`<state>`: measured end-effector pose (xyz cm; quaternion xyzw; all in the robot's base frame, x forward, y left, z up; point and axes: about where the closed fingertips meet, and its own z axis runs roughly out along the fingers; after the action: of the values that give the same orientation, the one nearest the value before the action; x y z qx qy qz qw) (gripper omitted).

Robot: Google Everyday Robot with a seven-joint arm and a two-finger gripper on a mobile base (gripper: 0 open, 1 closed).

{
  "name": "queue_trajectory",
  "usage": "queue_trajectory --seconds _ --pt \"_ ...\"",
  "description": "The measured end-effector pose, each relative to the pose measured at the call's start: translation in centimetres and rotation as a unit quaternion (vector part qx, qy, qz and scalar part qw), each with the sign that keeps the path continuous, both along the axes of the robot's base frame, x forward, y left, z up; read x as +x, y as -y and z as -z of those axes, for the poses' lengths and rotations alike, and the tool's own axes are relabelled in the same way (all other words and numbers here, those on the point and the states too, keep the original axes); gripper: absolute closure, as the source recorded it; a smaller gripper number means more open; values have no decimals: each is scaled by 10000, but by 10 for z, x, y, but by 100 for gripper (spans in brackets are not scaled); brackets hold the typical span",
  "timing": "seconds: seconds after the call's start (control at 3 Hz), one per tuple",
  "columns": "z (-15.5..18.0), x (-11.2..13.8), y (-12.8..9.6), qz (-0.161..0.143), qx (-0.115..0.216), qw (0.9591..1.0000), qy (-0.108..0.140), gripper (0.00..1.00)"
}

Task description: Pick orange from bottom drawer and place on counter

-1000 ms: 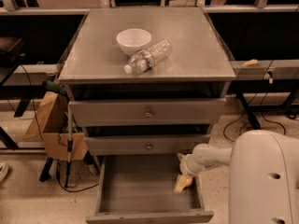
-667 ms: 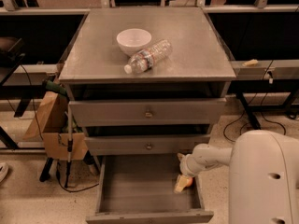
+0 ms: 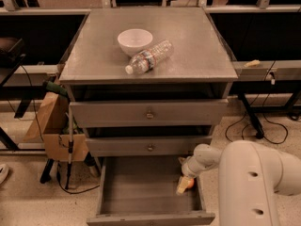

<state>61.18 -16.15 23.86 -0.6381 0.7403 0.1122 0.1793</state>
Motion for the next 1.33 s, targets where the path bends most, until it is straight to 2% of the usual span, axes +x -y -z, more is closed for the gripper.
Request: queue_trajectory --seconds 0.33,0.67,1.0,1.33 --pt "33 11 17 73 22 9996 -274 0" --pt "47 22 33 243 2 9994 -253 0" --pt "55 25 46 285 73 9995 -77 0" --pt "64 19 52 122 207 9997 99 0"
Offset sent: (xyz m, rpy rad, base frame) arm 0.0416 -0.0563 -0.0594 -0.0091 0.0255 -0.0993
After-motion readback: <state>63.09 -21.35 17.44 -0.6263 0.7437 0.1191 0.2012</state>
